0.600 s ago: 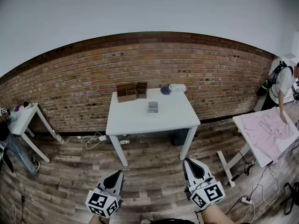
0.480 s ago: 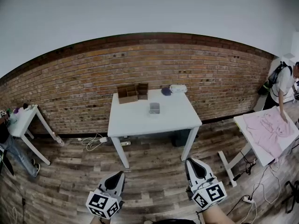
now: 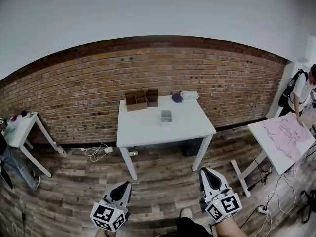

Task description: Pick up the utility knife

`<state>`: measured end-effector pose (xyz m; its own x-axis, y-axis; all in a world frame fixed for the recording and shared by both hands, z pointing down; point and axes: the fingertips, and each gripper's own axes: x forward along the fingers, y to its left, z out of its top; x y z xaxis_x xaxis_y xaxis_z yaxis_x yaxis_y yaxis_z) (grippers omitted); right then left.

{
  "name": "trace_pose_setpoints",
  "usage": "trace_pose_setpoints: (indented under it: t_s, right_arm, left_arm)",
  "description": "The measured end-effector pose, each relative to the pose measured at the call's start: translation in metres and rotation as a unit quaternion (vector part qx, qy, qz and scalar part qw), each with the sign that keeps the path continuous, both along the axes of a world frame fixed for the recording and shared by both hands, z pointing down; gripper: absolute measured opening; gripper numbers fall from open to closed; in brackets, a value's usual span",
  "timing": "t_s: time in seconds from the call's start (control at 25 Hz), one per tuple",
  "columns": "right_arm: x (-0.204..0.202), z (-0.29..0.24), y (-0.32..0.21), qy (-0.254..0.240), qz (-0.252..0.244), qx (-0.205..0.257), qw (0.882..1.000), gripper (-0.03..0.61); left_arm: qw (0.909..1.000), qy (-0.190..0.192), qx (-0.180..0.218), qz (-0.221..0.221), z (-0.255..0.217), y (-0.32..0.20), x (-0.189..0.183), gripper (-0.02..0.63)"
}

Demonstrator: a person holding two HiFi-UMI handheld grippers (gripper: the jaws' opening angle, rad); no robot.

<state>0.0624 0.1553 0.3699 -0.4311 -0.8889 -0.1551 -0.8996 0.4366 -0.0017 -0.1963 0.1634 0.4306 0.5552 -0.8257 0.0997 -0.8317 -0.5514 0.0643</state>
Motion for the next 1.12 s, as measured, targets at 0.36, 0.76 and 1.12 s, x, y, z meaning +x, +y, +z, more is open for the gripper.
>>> trace_pose_setpoints:
  t_s: [0.36,0.76,1.12]
  right_arm:
    - [0.009,0.012,-0.048,-0.009,-0.001,-0.004,1.0,-0.002]
    - [0.017,0.01,-0.133,-0.015,-0.022,0.006,1.0,-0.002]
    - [0.028,0.013,-0.193,-0.01,-0.028,0.004,1.0,-0.002]
  left_arm:
    - [0.9998,-0.014,-0.005,-0.016,0.007,-0.04,-0.006,-0.009]
    - [0.9991,-0.022,-0.003,-0.035,0.007,-0.115,0.003,-0.009]
    - [0.9992,-0.025,-0.011,-0.029,0.007,-0.18,0.025,-0.009]
